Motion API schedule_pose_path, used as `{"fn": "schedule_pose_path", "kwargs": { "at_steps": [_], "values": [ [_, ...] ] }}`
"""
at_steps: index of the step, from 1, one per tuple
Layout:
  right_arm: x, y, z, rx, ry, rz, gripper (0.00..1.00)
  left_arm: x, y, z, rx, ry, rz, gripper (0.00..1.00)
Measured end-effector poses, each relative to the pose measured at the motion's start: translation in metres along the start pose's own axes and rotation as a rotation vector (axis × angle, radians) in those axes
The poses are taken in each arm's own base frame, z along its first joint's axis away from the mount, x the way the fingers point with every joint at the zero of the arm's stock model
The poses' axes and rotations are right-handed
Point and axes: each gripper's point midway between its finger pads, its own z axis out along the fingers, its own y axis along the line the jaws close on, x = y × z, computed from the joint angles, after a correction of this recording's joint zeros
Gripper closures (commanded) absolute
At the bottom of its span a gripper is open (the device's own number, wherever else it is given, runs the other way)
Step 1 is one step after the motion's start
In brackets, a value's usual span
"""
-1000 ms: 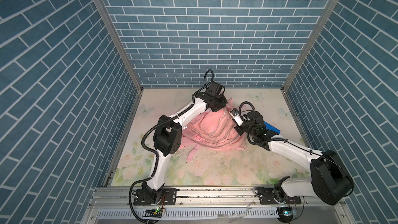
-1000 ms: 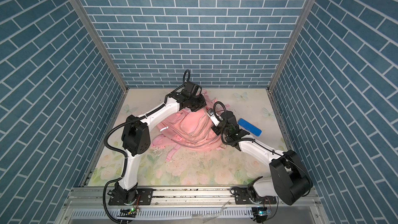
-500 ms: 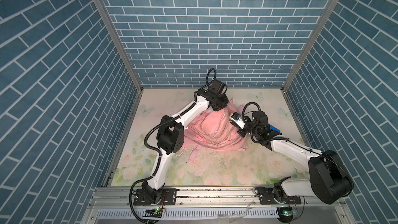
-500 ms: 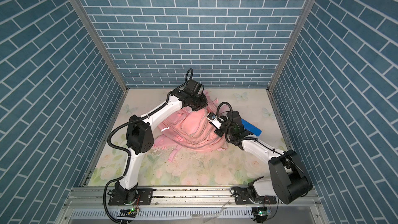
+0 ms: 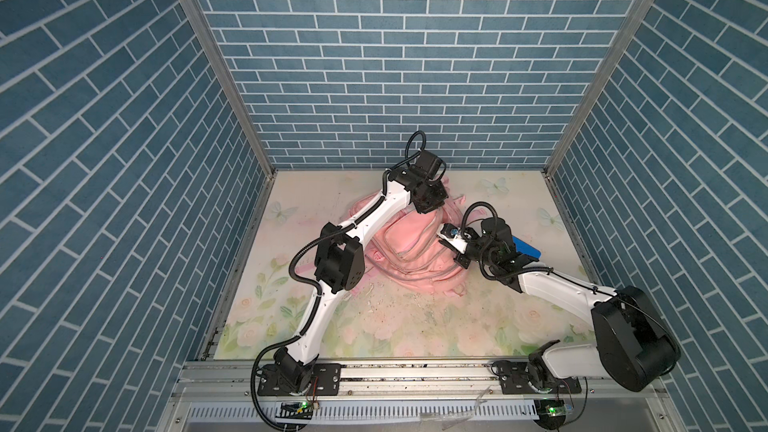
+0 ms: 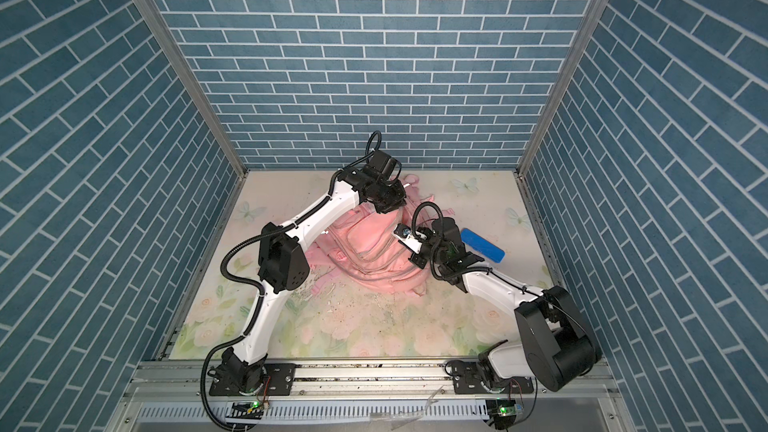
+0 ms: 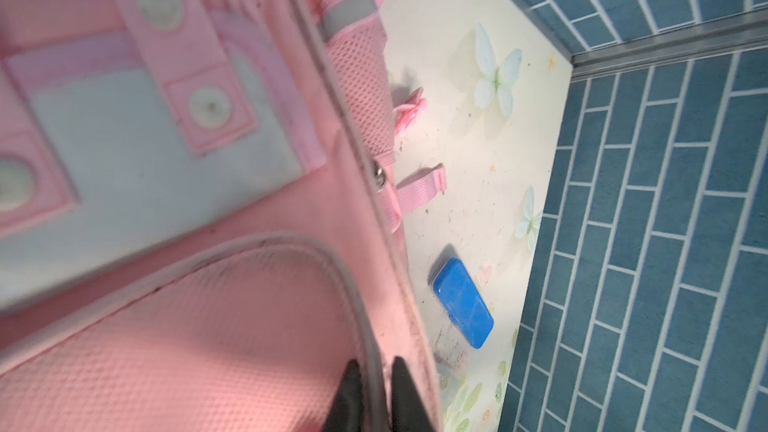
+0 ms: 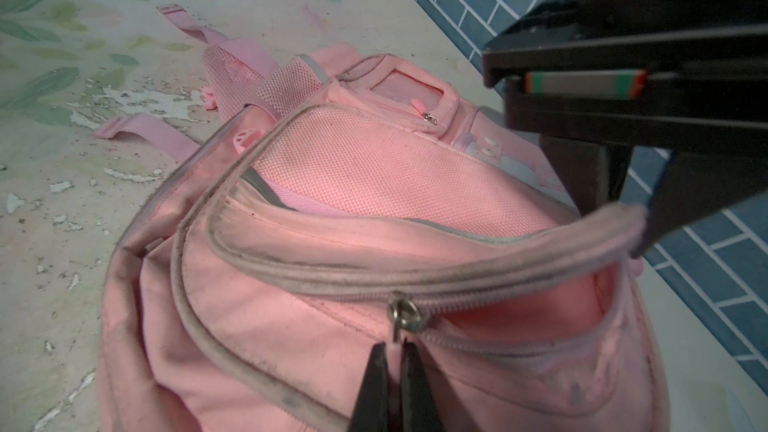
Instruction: Pack the student bag
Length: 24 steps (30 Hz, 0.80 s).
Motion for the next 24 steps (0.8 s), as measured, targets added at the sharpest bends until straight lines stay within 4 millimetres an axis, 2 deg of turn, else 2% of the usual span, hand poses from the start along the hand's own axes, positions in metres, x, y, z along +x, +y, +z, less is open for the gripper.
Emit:
{"fn": "schedule_pose_path", "kwargs": {
  "at_steps": [4,8,11,14,18,21,24],
  "values": [
    [0.007,0.015,-0.001,-0.052,-0.015,0.034,1.0,-0.015,-0.004,-0.014,-0.018,-0.072,0.196,0.53],
    [0.009,0.017,-0.004,-0.049,-0.031,0.054,1.0,-0.011,0.003,-0.036,-0.095,-0.098,0.391,0.49],
    [0.004,0.015,-0.007,-0.032,-0.05,0.049,1.0,0.001,-0.002,-0.052,-0.123,-0.092,0.51,0.48],
    [0.003,0.015,-0.011,-0.022,-0.066,0.042,1.0,0.021,-0.009,-0.059,-0.14,-0.059,0.616,0.48],
    [0.004,0.018,-0.015,-0.013,-0.081,0.033,1.0,0.053,-0.016,-0.057,-0.154,0.003,0.728,0.35],
    [0.005,0.019,-0.017,-0.006,-0.091,0.025,1.0,0.073,-0.017,-0.053,-0.157,0.052,0.778,0.34],
    [0.004,0.02,-0.019,0.002,-0.097,0.016,1.0,0.081,-0.012,-0.049,-0.17,0.087,0.8,0.33]
  ]
}}
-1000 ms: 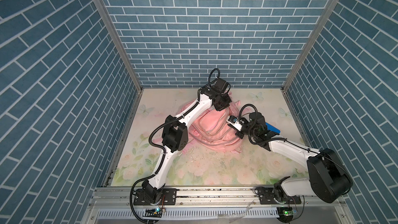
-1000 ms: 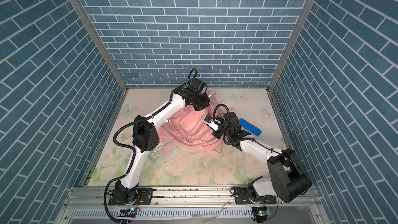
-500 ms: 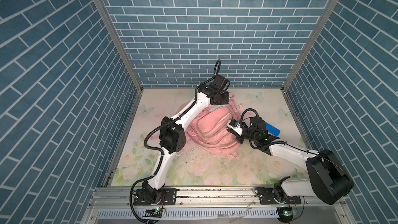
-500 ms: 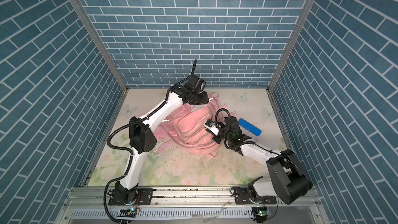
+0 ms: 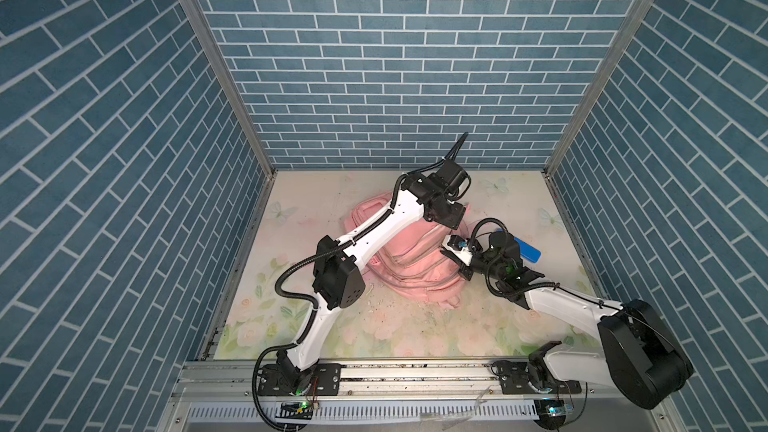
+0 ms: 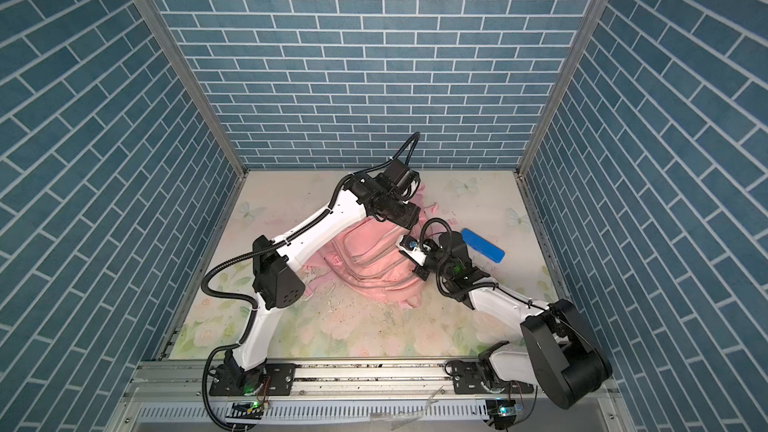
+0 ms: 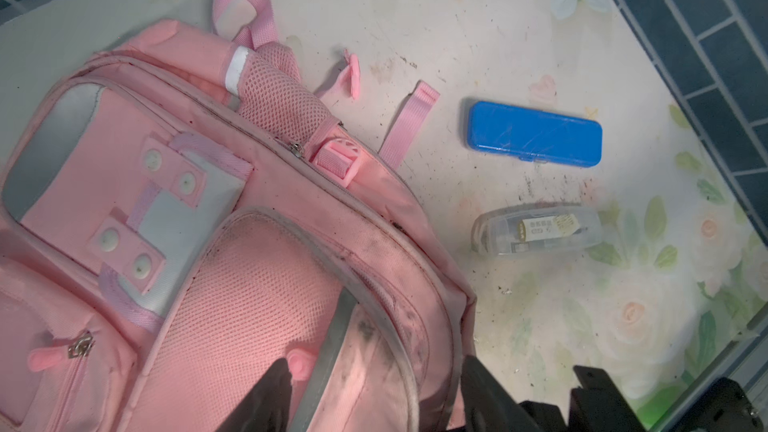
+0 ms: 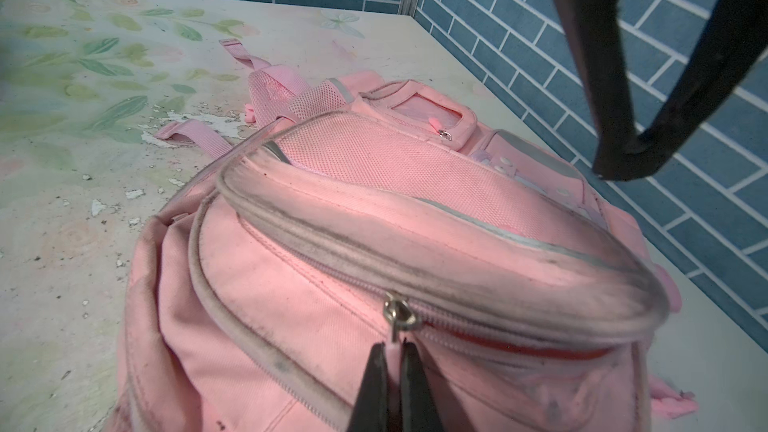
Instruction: Pack the student bag
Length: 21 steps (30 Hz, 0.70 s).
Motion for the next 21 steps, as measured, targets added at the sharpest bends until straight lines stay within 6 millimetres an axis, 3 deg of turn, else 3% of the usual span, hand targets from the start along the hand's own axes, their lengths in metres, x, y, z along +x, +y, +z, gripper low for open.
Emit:
{"fn": "schedule_pose_path", "kwargs": {
  "at_steps": [4,8,11,13,14,21],
  "values": [
    [-0.001,0.0,-0.002,0.007,-0.005,-0.007,1.0,0.012,0.001,0.015,-0.021,0.047,0.022,0.33],
    [-0.002,-0.001,-0.002,0.014,-0.004,-0.023,1.0,0.032,0.0,0.042,-0.053,0.123,0.039,0.36],
    [0.003,0.001,-0.003,0.019,0.011,-0.033,1.0,0.04,-0.001,0.058,-0.08,0.154,0.045,0.54],
    [0.007,0.001,-0.003,0.025,0.021,-0.031,1.0,0.037,-0.001,0.062,-0.092,0.151,0.041,0.87],
    [0.008,0.0,-0.003,0.032,0.025,-0.031,1.0,0.034,-0.001,0.062,-0.096,0.144,0.035,0.98],
    [-0.001,-0.006,-0.002,0.073,0.026,-0.049,1.0,0.02,0.009,0.047,-0.091,0.13,-0.097,1.0]
  ]
}}
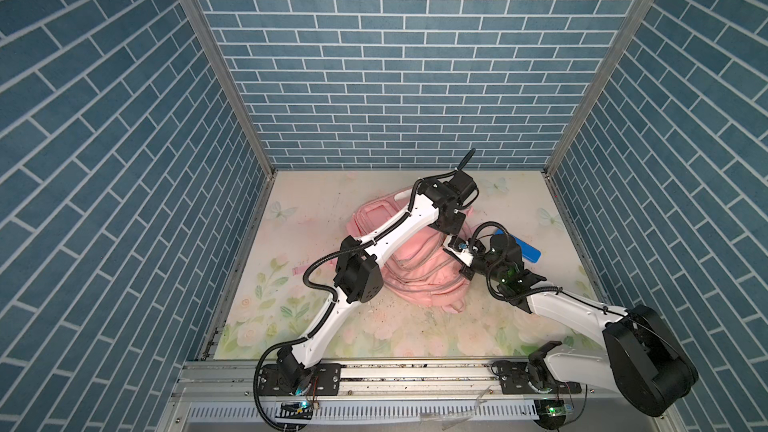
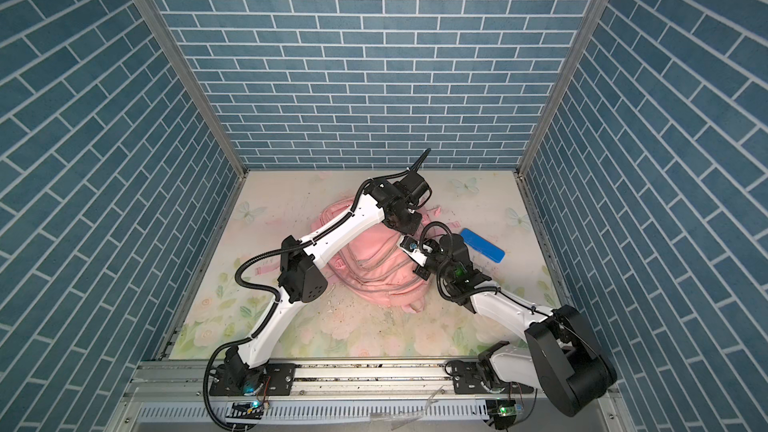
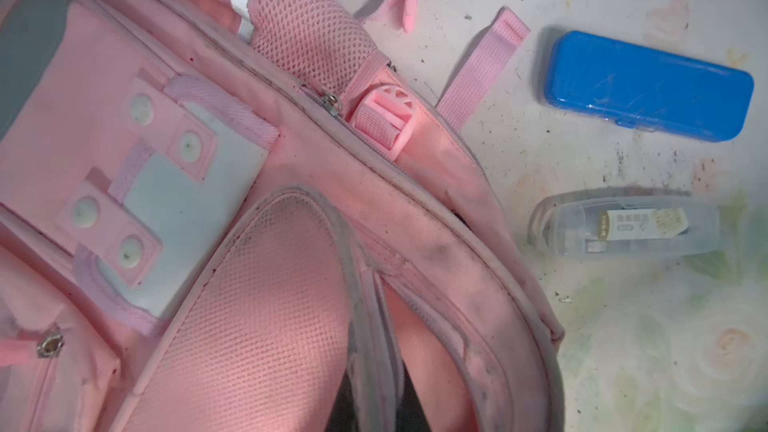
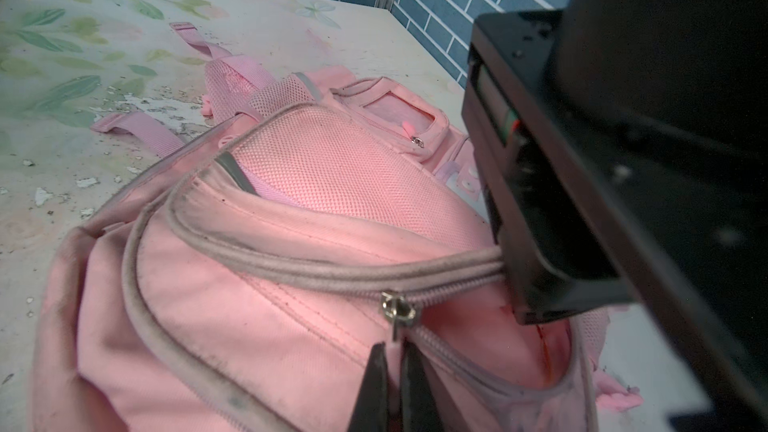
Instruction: Pack the student bag
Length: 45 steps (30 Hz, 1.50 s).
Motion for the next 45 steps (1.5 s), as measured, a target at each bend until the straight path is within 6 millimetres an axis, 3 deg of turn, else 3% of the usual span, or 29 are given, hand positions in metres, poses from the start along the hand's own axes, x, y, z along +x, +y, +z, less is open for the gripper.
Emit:
{"fn": "schedule_pose_path", "kwargs": {
  "at_steps": [10,17,27,30,33,36,39,45],
  "values": [
    [-0.009,0.042,0.028,-0.126,0.028,-0.031,1.0,-0.002,0.013,-0.001,0.075,0.048,-0.164,1.0],
    [-0.015,0.054,0.042,-0.168,0.027,-0.042,1.0,-0.003,0.027,-0.001,0.052,0.052,-0.229,1.0],
    [-0.024,0.072,0.055,-0.211,-0.013,-0.037,1.0,-0.045,0.065,-0.012,0.068,-0.095,-0.534,1.0],
    [-0.024,0.076,0.057,-0.219,-0.014,-0.022,1.0,-0.058,0.071,-0.014,0.083,-0.135,-0.566,0.68],
    [-0.025,0.086,0.052,-0.265,-0.036,-0.012,1.0,-0.085,0.071,-0.023,0.118,-0.24,-0.533,0.51],
    [-0.021,0.097,0.043,-0.318,-0.048,-0.004,1.0,-0.092,0.074,-0.029,0.092,-0.284,-0.444,0.45],
    [-0.021,0.097,0.037,-0.337,-0.05,0.004,1.0,-0.076,0.075,-0.027,0.017,-0.262,-0.334,0.42],
    [-0.021,0.096,0.034,-0.344,-0.049,0.009,1.0,-0.028,0.029,-0.034,-0.012,-0.18,-0.066,0.39]
  ]
}}
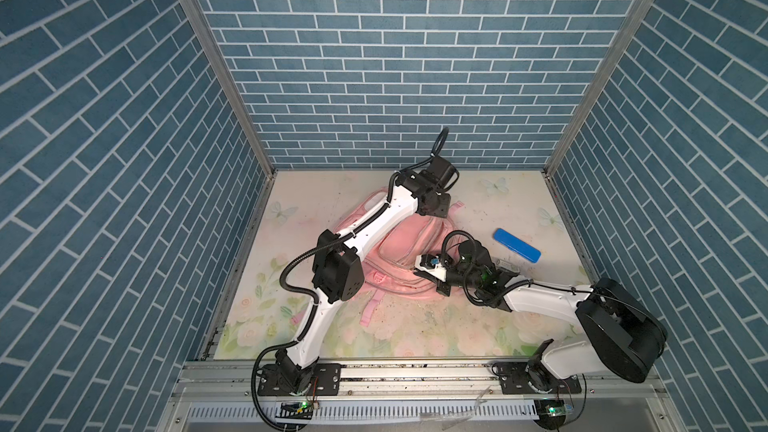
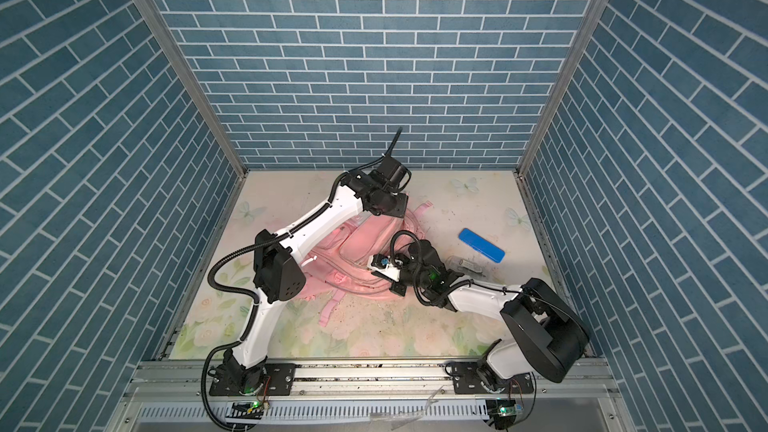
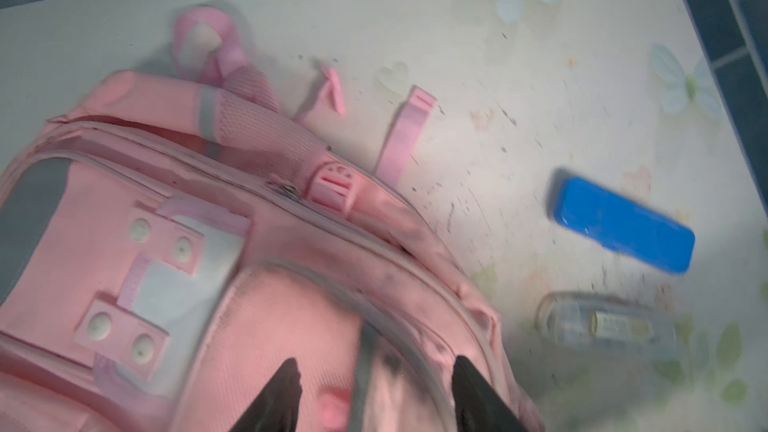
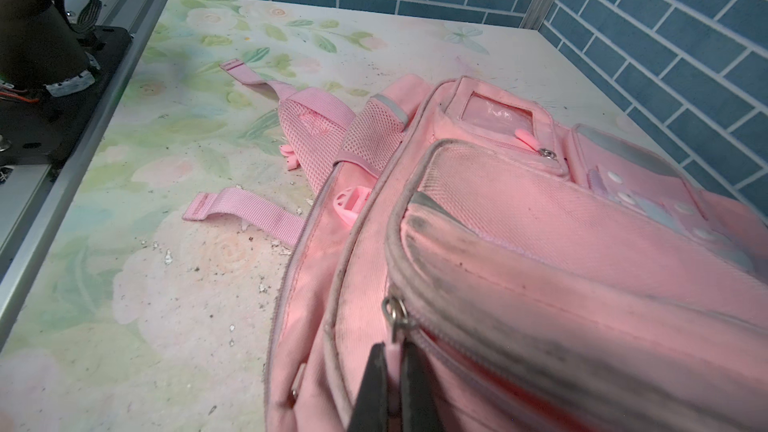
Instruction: Pack the student bag
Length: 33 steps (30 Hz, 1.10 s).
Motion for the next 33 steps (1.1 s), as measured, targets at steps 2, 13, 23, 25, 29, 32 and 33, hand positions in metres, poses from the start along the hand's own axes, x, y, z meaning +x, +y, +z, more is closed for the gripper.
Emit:
{"fn": "schedule_pose_path", "kwargs": {
  "at_steps": [2,13,23,25,29,32,33],
  "values": [
    [0.0,0.0,-0.001,-0.001,0.0,0.0,1.0,0.009,-0.013,-0.008,0.004,0.009,0.075,0.39],
    [-0.002,0.0,-0.005,0.005,0.008,0.004,1.0,0.079,0.009,0.005,-0.18,0.19,0.267,0.43],
    [0.006,-0.017,-0.021,0.055,0.037,0.021,1.0,0.088,0.024,0.007,-0.144,0.231,0.117,1.0],
    [0.006,-0.024,-0.027,0.076,0.039,0.02,1.0,0.077,0.023,0.006,-0.081,0.211,0.019,1.0],
    [0.0,-0.038,-0.032,0.111,0.044,0.022,1.0,0.054,0.024,0.007,0.031,0.172,-0.179,1.0],
    [-0.001,-0.045,-0.032,0.156,0.05,0.038,1.0,0.041,0.025,0.008,0.086,0.151,-0.299,1.0],
    [0.0,-0.046,-0.03,0.173,0.051,0.043,1.0,0.038,0.025,0.008,0.099,0.146,-0.335,1.0]
  ]
}}
